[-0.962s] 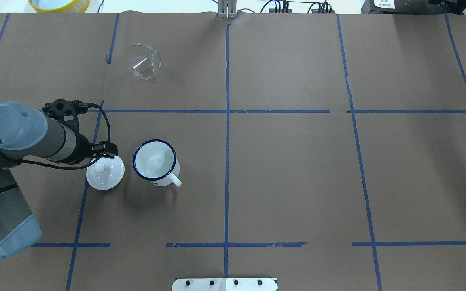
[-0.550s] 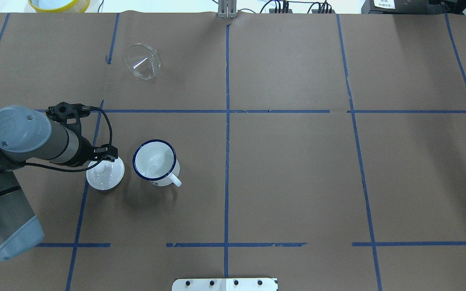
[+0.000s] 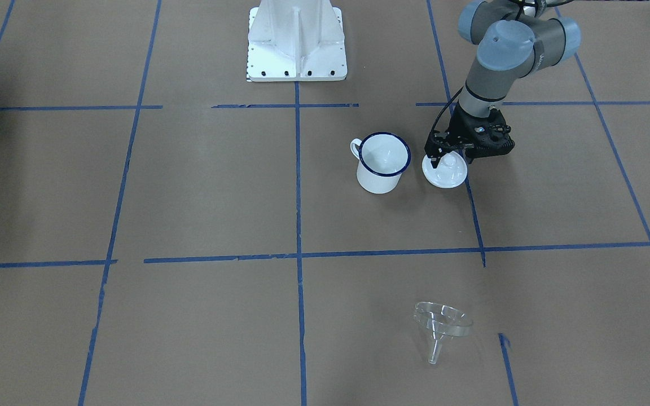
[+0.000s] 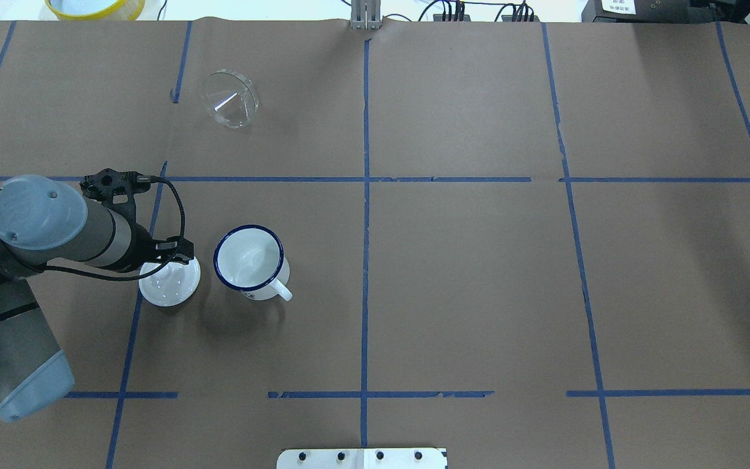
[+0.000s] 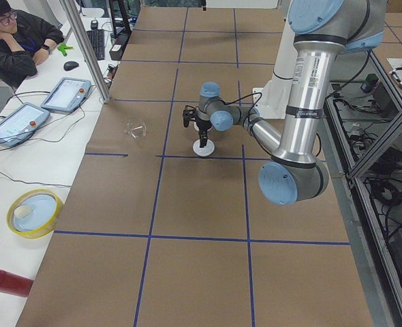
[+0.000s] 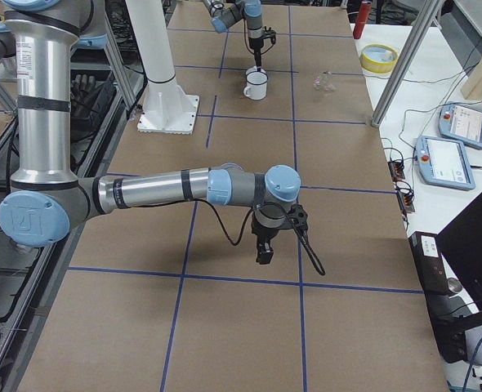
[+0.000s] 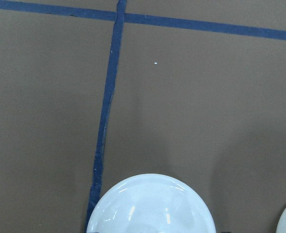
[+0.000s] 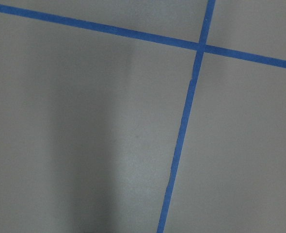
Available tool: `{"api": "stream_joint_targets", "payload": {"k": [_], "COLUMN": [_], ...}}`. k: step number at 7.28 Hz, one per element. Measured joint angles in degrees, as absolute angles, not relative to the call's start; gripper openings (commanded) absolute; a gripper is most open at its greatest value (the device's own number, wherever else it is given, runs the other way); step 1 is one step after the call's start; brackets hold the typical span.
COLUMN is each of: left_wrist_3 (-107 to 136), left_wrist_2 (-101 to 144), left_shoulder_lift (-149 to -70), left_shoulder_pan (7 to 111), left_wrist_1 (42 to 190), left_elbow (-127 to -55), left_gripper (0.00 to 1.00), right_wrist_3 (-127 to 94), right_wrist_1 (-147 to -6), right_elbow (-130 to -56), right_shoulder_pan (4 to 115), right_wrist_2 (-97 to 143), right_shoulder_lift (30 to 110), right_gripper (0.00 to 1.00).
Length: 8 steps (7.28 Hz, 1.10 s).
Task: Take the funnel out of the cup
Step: 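Lower the left gripper and grasp the white lid by its knob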
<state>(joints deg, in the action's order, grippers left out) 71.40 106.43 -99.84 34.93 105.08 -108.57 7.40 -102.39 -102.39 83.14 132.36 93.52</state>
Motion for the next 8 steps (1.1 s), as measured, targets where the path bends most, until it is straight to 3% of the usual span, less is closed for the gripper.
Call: {"api": "stream_joint_targets", "payload": {"k": [2,3,5,6,8], "left_wrist_3": [71.3,71.3,71.4,71.4,71.3], "left_wrist_2": [106.7,107.2,107.6,108.0,109.6], "left_shoulder_lift": [-99.8,-99.8,-99.8,-99.8,-99.7], "left_shoulder_pan": [34.5,34.3,34.0,34.0,34.0], "left_wrist_1": [105.3,105.4,105.4,105.4,105.3], "left_elbow": [-107.9,-107.8,-107.7,-107.9,-108.3], "left_gripper": [0.83,0.72,0.21,0.05,0.00], "right_wrist_3": [7.4,7.4,7.5,7.5,7.5], "right_wrist_1": [-102.4,-102.4,-102.4,-102.4,-102.4], "right_elbow": [-102.4,-102.4,-102.4,-102.4,-102.4], "right_shoulder_pan": [83.1,83.1,83.1,83.1,83.1], "right_wrist_2": [132.4,132.4,132.4,132.4,132.4], "right_shoulder_lift": [93.5,93.5,93.5,93.5,93.5], "right_gripper": [1.00,1.00,1.00,1.00,1.00]}}
